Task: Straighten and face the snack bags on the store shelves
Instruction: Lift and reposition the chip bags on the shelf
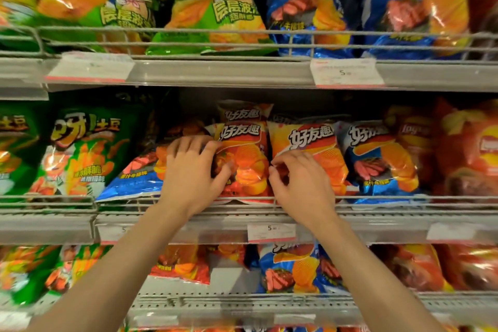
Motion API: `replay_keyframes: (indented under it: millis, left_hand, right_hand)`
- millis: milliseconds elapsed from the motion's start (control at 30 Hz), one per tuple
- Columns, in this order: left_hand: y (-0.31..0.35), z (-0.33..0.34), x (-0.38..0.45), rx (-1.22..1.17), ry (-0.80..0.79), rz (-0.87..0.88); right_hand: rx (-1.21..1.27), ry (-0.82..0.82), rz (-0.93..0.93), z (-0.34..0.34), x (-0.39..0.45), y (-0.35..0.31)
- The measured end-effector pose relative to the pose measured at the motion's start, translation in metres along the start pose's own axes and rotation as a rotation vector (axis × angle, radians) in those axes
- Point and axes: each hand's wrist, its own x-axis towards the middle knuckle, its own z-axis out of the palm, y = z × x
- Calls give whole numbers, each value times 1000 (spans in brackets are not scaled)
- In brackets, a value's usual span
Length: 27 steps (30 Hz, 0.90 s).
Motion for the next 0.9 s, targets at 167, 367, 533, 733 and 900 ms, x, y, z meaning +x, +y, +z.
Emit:
replay_keyframes:
  millis: [167,367,533,733,900]
  left_hand:
    - [1,9,-2,-36,-98,-67]
    - [2,10,-2,-23,-88,-61]
    - [3,8,-3,-27,-86,-65]
    - [5,6,-4,-40,-82,-75]
    - [3,8,-4,-38,-79,-68]
  right_hand:
    - [129,74,13,-21,-1,18]
    - [-144,-4,369,-45,3,71]
    - [-51,-86,369,-44,6,66]
    - [211,-161,482,-44,16,63]
    - [368,5,523,-47,21,77]
